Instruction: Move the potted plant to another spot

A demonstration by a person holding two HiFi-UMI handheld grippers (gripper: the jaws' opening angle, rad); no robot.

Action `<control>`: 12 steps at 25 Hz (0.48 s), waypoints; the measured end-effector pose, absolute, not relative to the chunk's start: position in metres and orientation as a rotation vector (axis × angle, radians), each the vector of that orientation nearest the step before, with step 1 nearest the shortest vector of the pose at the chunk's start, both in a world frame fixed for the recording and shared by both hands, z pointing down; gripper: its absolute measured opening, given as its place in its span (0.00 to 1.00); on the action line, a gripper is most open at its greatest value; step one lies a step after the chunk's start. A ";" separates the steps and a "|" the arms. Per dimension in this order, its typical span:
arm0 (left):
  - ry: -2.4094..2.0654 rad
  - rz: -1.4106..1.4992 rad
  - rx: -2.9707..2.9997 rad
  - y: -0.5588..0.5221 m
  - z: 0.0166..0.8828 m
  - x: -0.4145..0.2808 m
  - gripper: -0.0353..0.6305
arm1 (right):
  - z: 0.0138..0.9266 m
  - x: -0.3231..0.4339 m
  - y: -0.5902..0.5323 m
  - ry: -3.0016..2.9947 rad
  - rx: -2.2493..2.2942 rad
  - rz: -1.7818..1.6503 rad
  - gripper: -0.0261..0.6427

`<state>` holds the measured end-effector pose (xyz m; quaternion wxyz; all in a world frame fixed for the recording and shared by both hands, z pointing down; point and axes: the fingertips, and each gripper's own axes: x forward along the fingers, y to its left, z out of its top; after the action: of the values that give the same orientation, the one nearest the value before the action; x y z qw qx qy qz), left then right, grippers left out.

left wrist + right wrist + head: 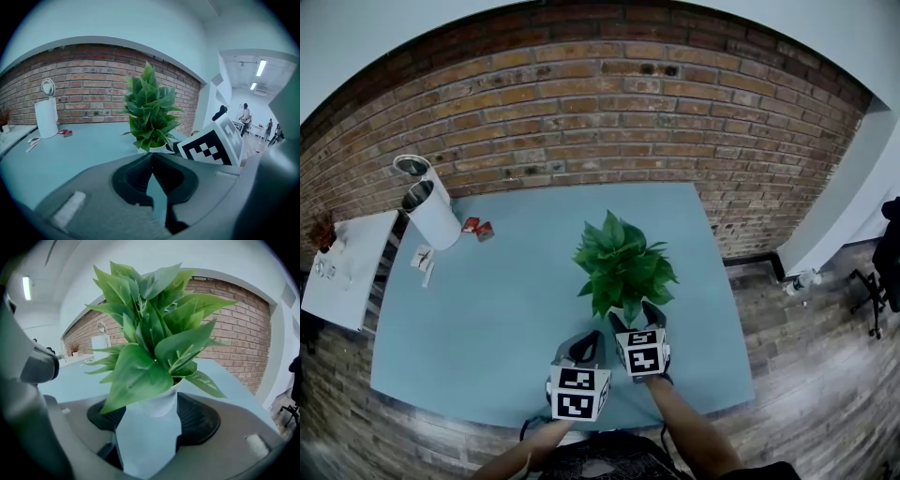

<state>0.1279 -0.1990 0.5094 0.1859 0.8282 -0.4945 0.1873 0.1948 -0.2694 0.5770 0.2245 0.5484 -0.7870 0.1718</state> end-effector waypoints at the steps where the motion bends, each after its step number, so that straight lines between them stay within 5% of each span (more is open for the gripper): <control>1: -1.387 0.528 2.337 -0.198 0.508 0.129 0.05 | 0.574 0.195 -0.267 -2.174 1.515 0.468 0.53; 12: -1.322 0.514 2.383 -0.183 0.503 0.139 0.05 | 0.548 0.202 -0.236 -2.176 1.580 0.470 0.32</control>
<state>0.1391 -0.1826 0.5031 0.1833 0.8448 -0.4685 0.1821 0.2019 -0.2362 0.5475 0.2046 0.5665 -0.7803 0.1685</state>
